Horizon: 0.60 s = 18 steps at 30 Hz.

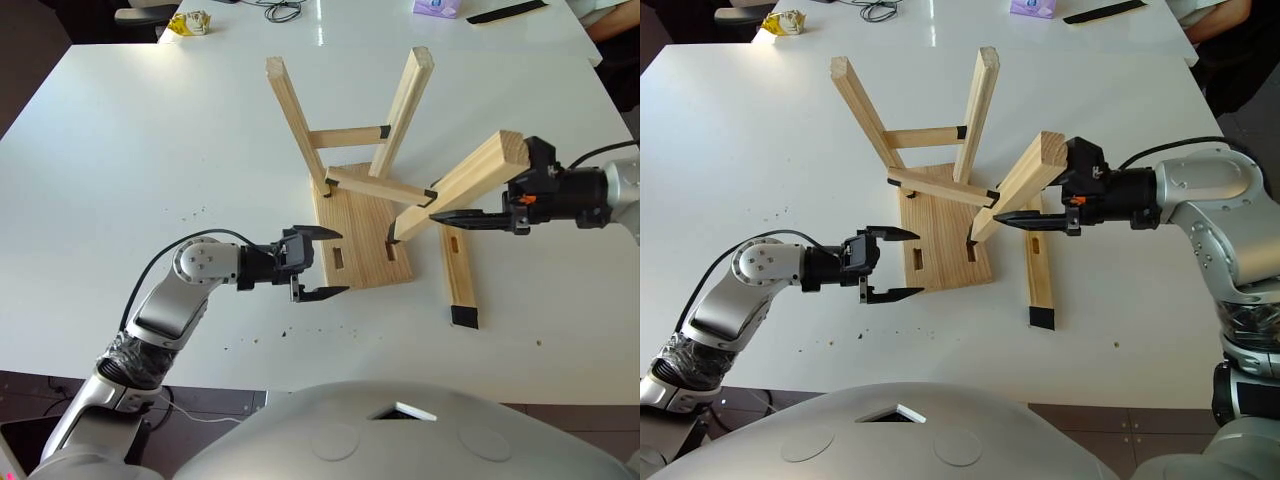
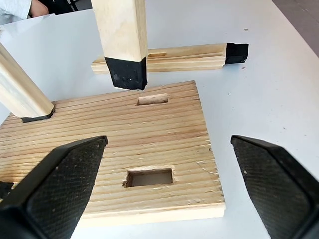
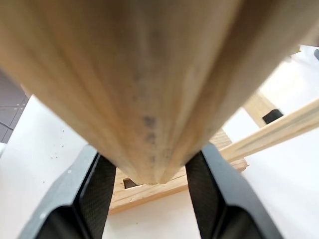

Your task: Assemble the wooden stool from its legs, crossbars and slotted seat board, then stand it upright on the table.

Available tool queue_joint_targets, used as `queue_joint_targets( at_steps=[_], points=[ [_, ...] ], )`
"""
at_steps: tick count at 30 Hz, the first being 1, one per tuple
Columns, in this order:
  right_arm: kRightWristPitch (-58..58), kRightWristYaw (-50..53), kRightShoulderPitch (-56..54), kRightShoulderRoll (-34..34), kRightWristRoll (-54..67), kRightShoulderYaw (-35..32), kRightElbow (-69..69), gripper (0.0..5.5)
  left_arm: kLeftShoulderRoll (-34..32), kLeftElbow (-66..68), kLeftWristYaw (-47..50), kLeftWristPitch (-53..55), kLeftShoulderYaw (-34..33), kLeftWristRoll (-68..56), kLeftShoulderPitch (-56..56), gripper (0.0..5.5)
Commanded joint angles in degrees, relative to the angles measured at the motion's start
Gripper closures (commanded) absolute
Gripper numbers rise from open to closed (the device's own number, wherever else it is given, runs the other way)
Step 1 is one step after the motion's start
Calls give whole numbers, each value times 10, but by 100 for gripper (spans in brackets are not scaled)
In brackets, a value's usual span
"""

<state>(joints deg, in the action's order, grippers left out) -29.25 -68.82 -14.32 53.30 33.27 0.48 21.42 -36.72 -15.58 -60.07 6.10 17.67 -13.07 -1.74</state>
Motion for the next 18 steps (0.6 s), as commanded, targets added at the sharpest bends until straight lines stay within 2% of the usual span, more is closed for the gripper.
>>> queue_joint_targets(
  at_steps=[1,10,18],
  points=[
    [20,-5,13,-6,-14,10,13,349,-3,6,-9,-13,6,13,-12,92],
    [36,-22,55,13,-24,10,30,349,-12,8,-20,-23,6,22,-2,92],
    [40,-18,23,16,-24,1,19,349,-17,4,-23,-27,6,24,3,92]
  ],
)
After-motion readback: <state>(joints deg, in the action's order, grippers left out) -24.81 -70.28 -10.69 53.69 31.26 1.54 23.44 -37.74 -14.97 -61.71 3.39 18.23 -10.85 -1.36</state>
